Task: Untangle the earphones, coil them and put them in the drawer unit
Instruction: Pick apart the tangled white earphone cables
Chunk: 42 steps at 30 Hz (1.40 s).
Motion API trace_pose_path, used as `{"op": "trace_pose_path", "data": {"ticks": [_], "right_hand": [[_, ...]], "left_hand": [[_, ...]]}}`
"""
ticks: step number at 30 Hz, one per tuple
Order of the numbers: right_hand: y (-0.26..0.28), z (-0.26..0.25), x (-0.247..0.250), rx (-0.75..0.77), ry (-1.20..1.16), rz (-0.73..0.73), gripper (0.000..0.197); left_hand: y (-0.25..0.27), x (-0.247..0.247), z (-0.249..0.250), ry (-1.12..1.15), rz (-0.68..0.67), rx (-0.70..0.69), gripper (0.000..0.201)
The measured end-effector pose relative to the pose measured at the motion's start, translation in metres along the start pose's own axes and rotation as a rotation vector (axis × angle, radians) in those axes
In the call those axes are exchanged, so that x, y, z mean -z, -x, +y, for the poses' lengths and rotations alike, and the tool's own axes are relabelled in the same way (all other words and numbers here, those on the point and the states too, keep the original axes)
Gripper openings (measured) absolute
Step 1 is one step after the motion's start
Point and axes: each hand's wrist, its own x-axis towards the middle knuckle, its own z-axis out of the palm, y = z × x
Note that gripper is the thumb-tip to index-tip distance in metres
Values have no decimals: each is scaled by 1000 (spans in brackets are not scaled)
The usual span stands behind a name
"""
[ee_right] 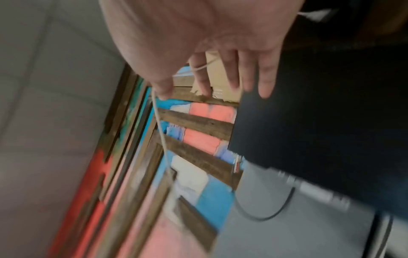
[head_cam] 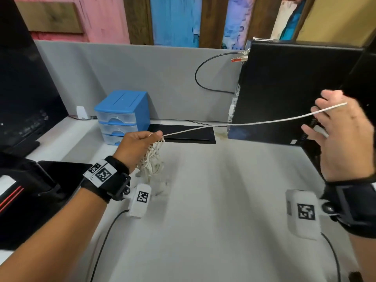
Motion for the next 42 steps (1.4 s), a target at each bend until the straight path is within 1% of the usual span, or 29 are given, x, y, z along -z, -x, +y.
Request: {"op": "trace_pose_path", "data": {"ticks": [2, 3, 5, 6, 7, 9, 10, 12, 13, 14, 15, 17, 19, 21, 22, 24, 26, 28, 30, 33, 38, 42], "right_hand": [[-2, 6, 3, -50, 115, -70, 31], [-2, 10, 3, -113, 173, -121, 33], [5, 20, -4, -276, 295, -237, 35], [7, 27, -6, -316, 360, -299, 32], [10, 34, -8, -324, 437, -375, 28], [17, 44, -11, -313, 600, -587, 29], [22, 46, -13, -315, 651, -702, 31], [31, 47, -19, -314, 683, -871, 24], [36, 45, -22, -287, 695, -937, 29], [40, 45, -24, -255, 716, -992, 39], [42, 44, -26, -227, 726, -1023, 47], [46, 38, -32, -172, 646, -1021, 51], [52, 28, -41, -180, 467, -919, 48], [61, 21, -52, -211, 266, -791, 45], [67, 20, -58, -225, 188, -747, 40], [79, 20, -68, -260, 111, -705, 26], [87, 20, -74, -312, 82, -694, 18], [88, 16, -73, -355, 64, -684, 12], [87, 8, -69, -354, 65, -686, 10], [86, 2, -67, -339, 65, -649, 10], [82, 14, -67, -272, 186, -514, 13], [81, 16, -67, -220, 197, -509, 14]], "left_hand": [[-1, 1, -2, 22, -5, 19, 20], [0, -1, 0, 34, -7, 8, 21], [4, -5, 6, 57, -33, -21, 29], [7, -8, 9, 66, -53, -27, 35], [9, -10, 12, 81, -72, -31, 38], [13, -14, 17, 122, -92, -27, 31], [15, -16, 19, 144, -105, -31, 27], [20, -20, 24, 201, -157, -22, 32], [22, -23, 27, 231, -178, -4, 37], [23, -24, 29, 253, -189, 13, 41], [25, -24, 31, 266, -199, 27, 45], [28, -26, 35, 284, -244, 28, 51], [33, -28, 39, 336, -305, 12, 51], [37, -31, 40, 398, -351, -3, 37], [39, -33, 40, 418, -372, -5, 29], [43, -36, 40, 437, -418, 15, 20], [46, -39, 40, 447, -442, 53, 15], [49, -41, 40, 438, -440, 60, 12], [49, -42, 39, 396, -427, 54, 9], [48, -42, 36, 330, -434, 56, 21], [54, -41, 42, 341, -568, 70, 31], [57, -38, 47, 413, -670, 132, 36]]}}
